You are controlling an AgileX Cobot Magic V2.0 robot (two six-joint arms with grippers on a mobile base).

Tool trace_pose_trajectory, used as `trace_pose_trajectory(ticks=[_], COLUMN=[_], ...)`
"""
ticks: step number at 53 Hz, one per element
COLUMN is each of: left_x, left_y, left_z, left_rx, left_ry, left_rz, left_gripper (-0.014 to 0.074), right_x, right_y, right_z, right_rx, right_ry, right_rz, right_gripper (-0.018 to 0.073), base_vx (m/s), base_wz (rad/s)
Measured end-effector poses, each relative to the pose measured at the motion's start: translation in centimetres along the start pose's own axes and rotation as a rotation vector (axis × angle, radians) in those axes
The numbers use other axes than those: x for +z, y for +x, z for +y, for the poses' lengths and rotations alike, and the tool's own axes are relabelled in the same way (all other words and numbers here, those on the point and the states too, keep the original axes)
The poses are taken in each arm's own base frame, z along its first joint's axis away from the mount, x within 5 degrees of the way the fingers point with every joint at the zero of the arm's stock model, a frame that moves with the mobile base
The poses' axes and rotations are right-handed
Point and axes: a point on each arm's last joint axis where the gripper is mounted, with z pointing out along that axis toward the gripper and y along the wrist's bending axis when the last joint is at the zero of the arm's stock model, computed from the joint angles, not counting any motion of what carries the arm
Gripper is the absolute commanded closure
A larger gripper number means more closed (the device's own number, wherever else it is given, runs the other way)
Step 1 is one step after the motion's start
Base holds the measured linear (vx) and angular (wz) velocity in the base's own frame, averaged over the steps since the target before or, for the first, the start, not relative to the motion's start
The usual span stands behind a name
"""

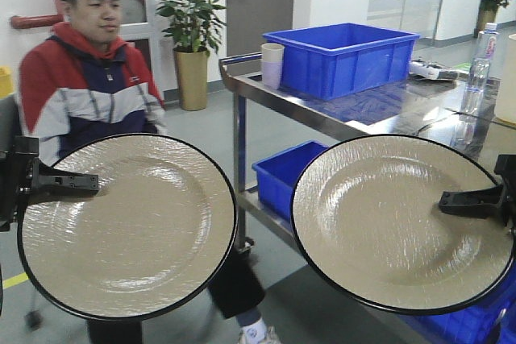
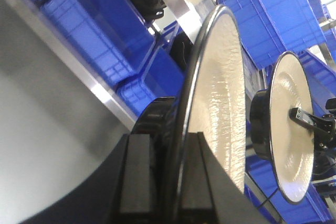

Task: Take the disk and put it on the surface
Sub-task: 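Hold both plates while the base drives to the steel table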

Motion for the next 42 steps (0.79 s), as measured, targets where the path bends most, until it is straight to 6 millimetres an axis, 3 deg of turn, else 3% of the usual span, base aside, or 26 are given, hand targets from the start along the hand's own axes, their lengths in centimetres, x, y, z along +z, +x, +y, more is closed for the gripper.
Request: trace_pose_trajectory(ticks=[42], left_x=[0.00], left_y=[-0.05], left_z=[0.04], left_rx=[0.000], left_ry=[-0.004], left_rz=[-0.006], left_gripper=[0.0601], right_x=[0.00], right_y=[-0.01], right_z=[0.00], right_rx=[0.000], right_ry=[0.001], right_rz=[-0.001], right_gripper=[0.0568], base_vx=[0.49], base_wz=[-0.41])
